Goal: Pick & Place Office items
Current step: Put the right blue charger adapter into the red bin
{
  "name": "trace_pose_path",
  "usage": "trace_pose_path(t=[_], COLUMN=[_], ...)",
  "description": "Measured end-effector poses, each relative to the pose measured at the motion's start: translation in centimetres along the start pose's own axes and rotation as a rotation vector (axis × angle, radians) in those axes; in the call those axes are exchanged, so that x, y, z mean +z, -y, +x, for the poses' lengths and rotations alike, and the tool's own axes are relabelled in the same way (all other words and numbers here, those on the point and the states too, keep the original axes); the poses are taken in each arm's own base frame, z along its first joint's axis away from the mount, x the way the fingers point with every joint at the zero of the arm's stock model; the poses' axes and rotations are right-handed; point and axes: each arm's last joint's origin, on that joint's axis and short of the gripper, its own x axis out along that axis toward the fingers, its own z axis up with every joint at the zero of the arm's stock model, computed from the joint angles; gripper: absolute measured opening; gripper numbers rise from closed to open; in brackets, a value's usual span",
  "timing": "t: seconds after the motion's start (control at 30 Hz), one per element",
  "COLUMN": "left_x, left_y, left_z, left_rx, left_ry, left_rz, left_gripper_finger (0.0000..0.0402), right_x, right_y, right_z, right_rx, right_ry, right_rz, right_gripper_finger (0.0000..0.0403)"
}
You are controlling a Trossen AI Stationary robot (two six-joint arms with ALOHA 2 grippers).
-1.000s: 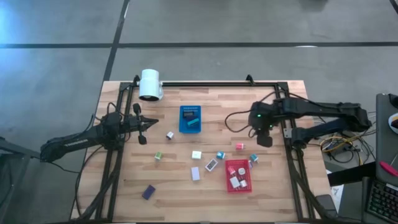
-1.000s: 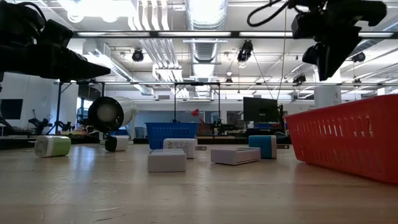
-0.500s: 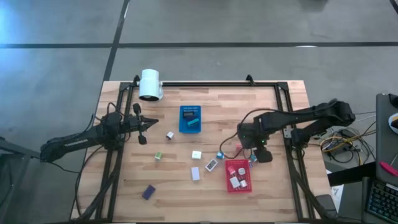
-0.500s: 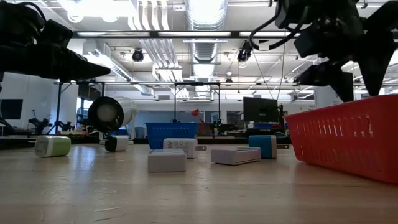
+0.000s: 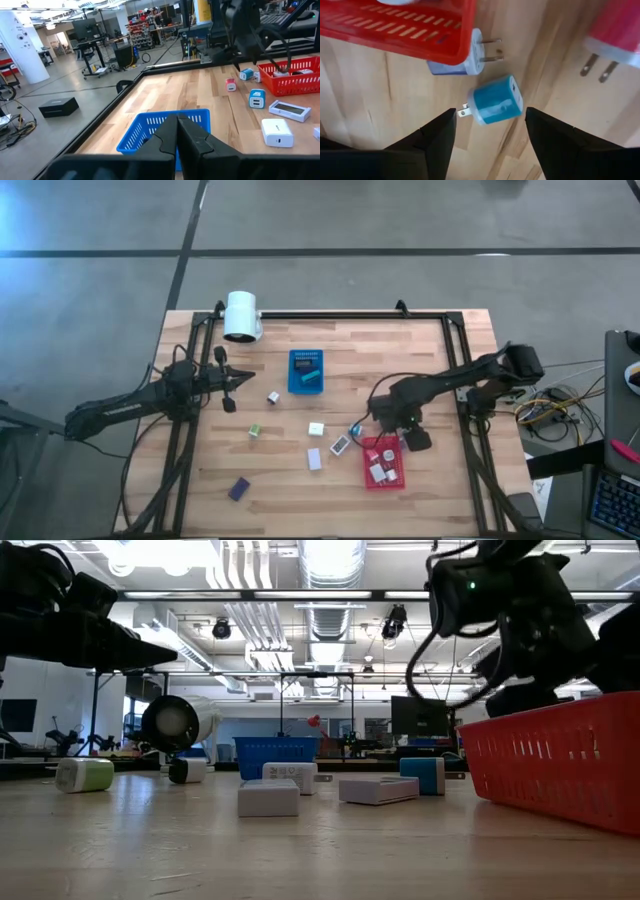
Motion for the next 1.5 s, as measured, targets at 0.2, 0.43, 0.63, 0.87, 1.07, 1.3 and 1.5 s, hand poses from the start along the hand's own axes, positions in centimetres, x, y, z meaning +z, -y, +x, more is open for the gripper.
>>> trace_pose_path(t=[0.2,0.43,0.63,0.87,1.07,1.3,1.5], left_x=[0.0,0.0,0.0,0.0,0.0,0.0,0.0], left_y=[0.0,0.0,0.0,0.0,0.0,0.0,0.0], left_z=[0.0,0.0,0.0,0.0,0.0,0.0,0.0], left_rx=[0.0,0.0,0.0,0.0,0.0,0.0,0.0], left_ry=[0.0,0.0,0.0,0.0,0.0,0.0,0.0], left_rz=[0.0,0.0,0.0,0.0,0.0,0.0,0.0], left_gripper_finger=[0.0008,0.0013,0.0011,0.0009,0.0013,0.0008,0.0012], right_x=[0.6,1.2,1.2,1.2,0.9,-0.1,-0.3], right_y=[0.3,0.2,-0.3,-0.5,-0.5,-0.8,-1.4], right_z=[1.3,2.3,2.7,2.8,2.7,1.7,-0.4], right_rx=[0.004,0.002,-0.002,-0.001,0.002,0.0,-0.007], right_ry=[-0.057,-0.07,-0.078,-0.081,-0.102,-0.17,-0.085], right_rz=[0.006,-0.014,-0.061,-0.064,-0.035,0.005,-0.018], right_gripper_finger=[0.024,0.024,0.0224,0.0161,0.0151,0.015,0.0149])
